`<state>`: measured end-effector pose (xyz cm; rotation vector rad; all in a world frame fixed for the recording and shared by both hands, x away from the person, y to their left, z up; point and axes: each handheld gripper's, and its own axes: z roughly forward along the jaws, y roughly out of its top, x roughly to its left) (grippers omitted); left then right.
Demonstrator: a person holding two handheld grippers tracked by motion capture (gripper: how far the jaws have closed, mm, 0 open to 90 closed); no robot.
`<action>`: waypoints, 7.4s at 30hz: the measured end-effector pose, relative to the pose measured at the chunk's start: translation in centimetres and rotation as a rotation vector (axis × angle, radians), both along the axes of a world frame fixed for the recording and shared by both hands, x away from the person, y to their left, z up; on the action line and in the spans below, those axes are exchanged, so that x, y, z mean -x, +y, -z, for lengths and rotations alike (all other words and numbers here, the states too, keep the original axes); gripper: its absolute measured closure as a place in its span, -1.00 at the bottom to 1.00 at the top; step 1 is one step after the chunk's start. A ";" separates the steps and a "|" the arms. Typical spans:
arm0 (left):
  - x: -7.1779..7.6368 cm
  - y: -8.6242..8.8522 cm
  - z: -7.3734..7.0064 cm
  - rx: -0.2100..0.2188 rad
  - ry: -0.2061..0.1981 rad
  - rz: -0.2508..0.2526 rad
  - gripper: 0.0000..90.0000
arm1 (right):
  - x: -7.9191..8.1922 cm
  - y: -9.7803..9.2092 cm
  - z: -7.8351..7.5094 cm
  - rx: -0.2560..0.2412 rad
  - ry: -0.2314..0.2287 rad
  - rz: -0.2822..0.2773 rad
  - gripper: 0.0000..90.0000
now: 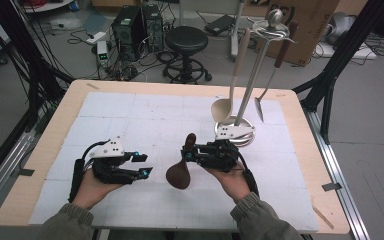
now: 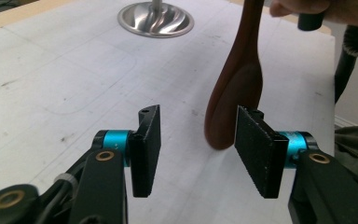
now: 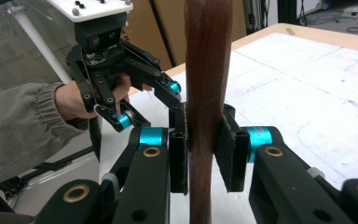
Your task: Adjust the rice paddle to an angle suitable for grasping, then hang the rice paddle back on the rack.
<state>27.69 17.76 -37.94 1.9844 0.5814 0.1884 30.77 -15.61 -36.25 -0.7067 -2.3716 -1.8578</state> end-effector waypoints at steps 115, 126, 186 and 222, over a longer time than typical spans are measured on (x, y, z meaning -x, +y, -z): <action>0.3 1.2 0.3 -0.043 -0.005 -0.088 -0.33 | -7.8 -13.1 -18.8 0.034 -0.185 0.282 0.69; 0.4 1.3 0.3 -0.039 -0.007 -0.091 -0.33 | -8.2 -13.3 -18.8 0.036 -0.174 0.288 0.69; -0.3 1.5 0.3 -0.017 0.016 -0.127 -0.45 | -4.6 -15.1 -15.3 -0.031 -0.239 0.402 -0.43; -0.3 1.5 0.4 -0.050 0.022 -0.144 -0.60 | -1.7 -10.0 -5.5 0.102 -0.137 0.316 -0.76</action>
